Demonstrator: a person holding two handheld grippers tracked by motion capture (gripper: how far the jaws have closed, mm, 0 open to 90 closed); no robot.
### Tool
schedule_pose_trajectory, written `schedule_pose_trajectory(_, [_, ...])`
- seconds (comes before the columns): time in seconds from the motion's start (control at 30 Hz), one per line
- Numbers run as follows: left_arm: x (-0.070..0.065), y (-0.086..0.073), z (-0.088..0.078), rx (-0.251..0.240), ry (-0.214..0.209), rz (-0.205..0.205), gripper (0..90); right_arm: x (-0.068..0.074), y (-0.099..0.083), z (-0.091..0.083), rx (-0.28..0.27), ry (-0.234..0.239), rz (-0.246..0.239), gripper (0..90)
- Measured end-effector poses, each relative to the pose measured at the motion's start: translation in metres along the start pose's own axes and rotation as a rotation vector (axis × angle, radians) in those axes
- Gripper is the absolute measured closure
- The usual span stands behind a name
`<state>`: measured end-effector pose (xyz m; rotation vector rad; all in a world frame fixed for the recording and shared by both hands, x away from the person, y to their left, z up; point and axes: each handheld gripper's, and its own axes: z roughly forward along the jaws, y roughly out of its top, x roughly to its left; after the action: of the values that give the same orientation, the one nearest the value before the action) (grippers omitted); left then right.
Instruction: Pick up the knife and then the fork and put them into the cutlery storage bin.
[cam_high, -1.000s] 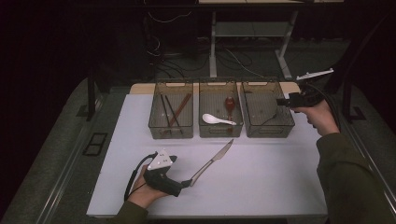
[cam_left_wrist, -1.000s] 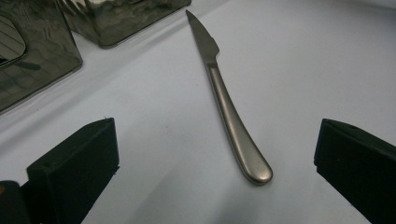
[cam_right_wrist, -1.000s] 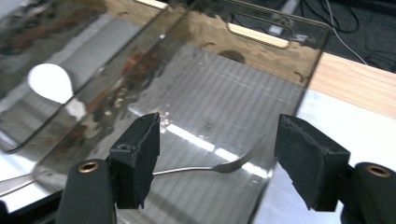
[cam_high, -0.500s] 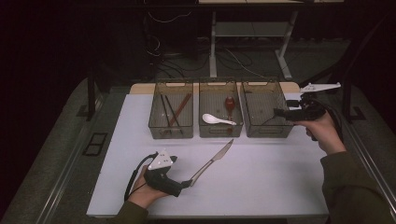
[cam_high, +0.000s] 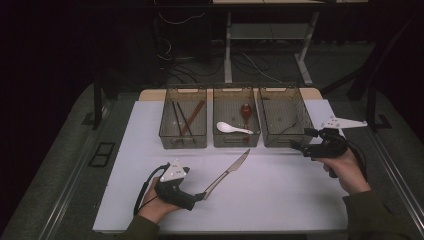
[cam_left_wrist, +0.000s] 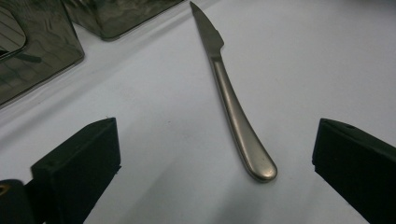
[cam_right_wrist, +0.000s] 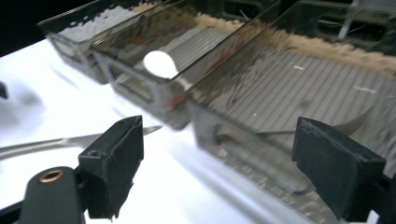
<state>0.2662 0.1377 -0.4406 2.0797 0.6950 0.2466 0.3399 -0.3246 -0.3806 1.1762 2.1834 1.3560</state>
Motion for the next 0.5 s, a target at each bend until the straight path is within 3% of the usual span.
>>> schedule_pose_trajectory(0.13, [-0.001, 0.001, 0.001, -0.003, 0.004, -0.004, 2.0, 0.014, -0.016, 0.000, -0.008, -0.009, -0.003, 16.5])
schedule_pose_trajectory(0.5, [0.001, 0.004, 0.003, 0.006, 0.028, -0.004, 10.2, 0.043, -0.057, -0.004, -0.002, 0.041, -0.005, 16.4])
